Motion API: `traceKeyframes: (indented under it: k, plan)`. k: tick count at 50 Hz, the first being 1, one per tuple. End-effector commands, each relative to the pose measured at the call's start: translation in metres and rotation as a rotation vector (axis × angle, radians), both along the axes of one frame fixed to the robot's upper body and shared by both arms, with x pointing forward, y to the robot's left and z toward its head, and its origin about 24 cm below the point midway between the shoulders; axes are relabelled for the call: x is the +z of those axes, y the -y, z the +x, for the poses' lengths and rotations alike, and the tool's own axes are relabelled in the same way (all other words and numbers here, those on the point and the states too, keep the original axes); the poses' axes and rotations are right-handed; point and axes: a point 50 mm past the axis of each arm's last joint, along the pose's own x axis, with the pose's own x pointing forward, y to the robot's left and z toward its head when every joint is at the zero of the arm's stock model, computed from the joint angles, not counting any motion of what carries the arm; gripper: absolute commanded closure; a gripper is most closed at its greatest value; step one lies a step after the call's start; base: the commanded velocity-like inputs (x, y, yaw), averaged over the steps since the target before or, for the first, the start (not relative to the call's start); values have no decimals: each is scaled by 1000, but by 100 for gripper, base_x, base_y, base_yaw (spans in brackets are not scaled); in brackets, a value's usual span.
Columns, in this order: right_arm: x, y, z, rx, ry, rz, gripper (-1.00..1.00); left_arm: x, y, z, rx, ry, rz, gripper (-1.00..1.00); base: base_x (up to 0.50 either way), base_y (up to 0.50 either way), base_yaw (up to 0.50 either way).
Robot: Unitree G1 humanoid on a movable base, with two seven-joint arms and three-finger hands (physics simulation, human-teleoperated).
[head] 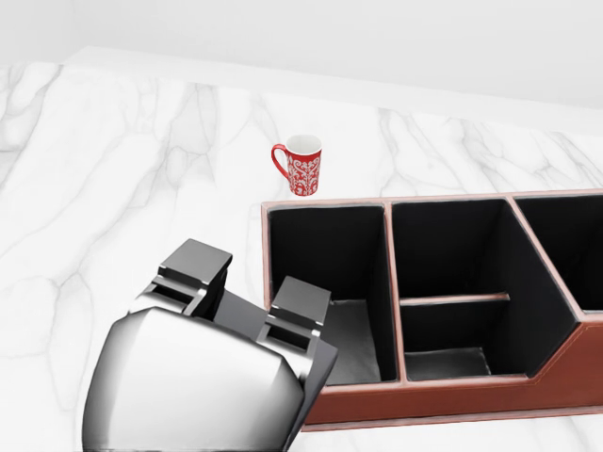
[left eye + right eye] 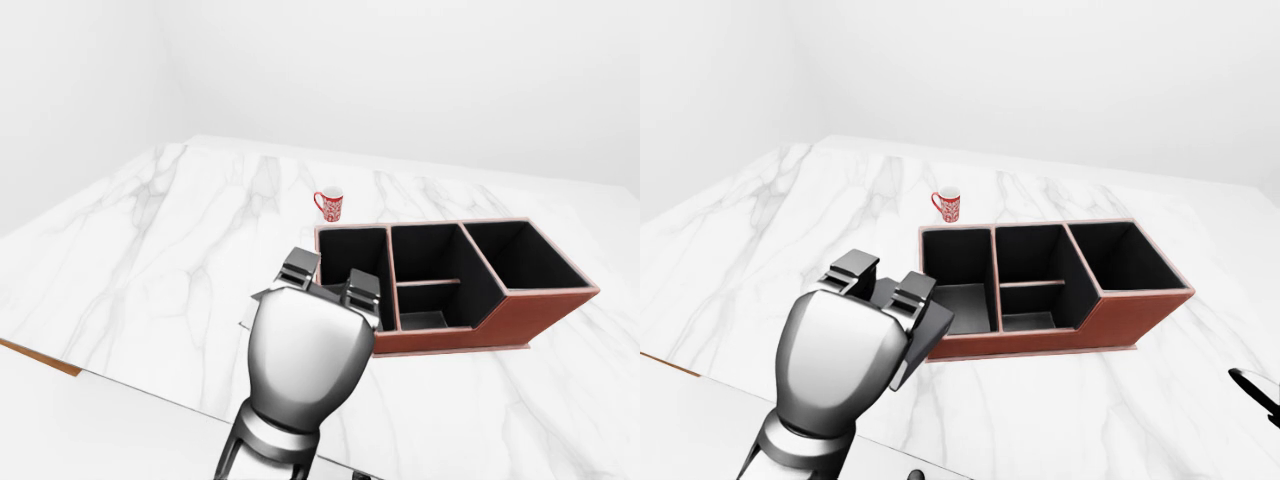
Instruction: Pick up the book and place it in the left compartment of the caddy.
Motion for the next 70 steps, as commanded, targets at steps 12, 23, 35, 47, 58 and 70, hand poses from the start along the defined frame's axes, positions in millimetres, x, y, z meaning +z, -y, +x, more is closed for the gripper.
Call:
traceKeyframes:
  k: [12, 23, 35, 47, 58, 70]
  plan:
    - [1, -1, 0, 1, 2, -5, -100, 12, 16, 18, 0, -25, 12, 100, 0, 0, 0]
    - [-2, 0, 2, 5, -6, 3, -100, 17, 23, 25, 5, -85, 25, 100, 0, 0, 0]
    - [1, -1, 0, 2, 2, -3, -100, 26, 28, 24, -11, -82, 39, 100, 0, 0, 0]
    - [-1, 0, 0, 3, -1, 2, -100, 33, 35, 29, -19, -99, 55, 100, 0, 0, 0]
    - [1, -1, 0, 2, 5, -4, -100, 31, 43, 37, -15, -127, 83, 100, 0, 0, 0]
    - [1, -1, 0, 4, 5, -4, -100, 35, 50, 46, -7, -114, 103, 100, 0, 0, 0]
